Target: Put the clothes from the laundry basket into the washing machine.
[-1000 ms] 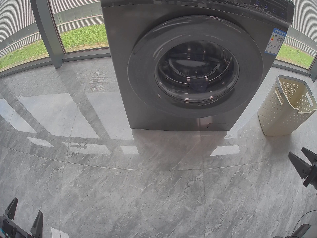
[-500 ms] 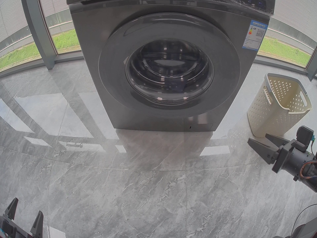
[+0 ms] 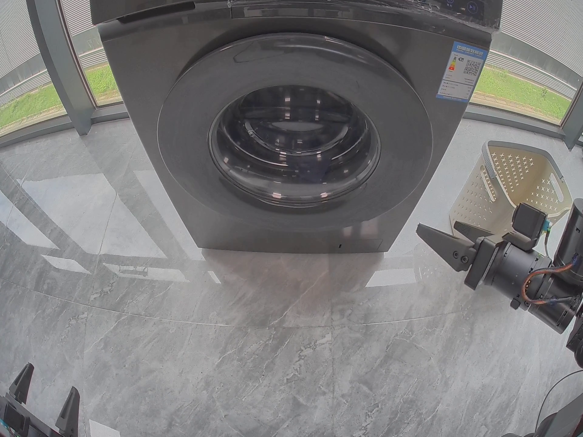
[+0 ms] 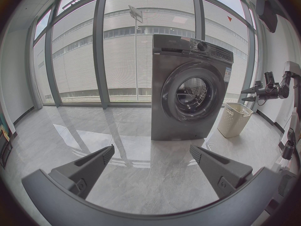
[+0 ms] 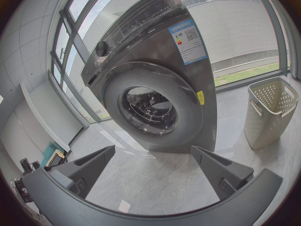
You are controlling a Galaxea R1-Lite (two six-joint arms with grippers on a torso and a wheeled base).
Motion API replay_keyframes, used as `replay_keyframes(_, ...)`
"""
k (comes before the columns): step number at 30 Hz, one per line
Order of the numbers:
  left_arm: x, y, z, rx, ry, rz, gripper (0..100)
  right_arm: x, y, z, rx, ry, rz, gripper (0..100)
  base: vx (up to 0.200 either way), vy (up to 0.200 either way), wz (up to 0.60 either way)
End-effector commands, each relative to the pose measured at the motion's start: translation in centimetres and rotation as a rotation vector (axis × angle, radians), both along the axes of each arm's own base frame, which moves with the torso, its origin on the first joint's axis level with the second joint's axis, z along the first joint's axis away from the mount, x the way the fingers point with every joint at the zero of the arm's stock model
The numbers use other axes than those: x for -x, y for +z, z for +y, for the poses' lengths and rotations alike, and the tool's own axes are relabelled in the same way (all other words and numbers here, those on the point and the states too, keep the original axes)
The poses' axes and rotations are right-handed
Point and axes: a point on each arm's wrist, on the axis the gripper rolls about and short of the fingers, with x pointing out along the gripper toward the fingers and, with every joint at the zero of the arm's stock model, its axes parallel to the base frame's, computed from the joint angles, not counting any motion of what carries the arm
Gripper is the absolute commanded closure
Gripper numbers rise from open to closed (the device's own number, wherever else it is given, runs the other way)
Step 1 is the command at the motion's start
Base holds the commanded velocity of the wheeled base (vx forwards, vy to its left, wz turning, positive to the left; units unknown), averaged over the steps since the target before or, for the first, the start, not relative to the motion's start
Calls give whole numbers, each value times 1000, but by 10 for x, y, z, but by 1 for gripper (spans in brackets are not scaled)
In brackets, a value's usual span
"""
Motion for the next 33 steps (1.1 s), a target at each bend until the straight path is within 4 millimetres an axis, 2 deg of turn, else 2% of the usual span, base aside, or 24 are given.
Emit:
replay_keyframes(1, 0, -5, 0, 0, -1, 2, 0, -6, 3, 8, -3, 13, -5, 0, 200, 0, 0)
replay_keyframes(18, 0, -5, 0, 0, 3, 2, 0, -15, 6, 11, -12, 7, -8, 0, 200, 0, 0)
replay_keyframes(23, 0, -5, 0, 0, -1, 2, 0, -19, 11, 6, -22, -27, -31, 0, 0, 0, 0)
replay_keyframes(26, 0, -5, 0, 2, 0, 2, 0, -22, 9, -2, -28, -61, -47, 0, 0, 0, 0)
replay_keyframes(33, 0, -5, 0, 6, 0, 2, 0, -18, 3, -6, -38, -75, -73, 0, 0, 0, 0)
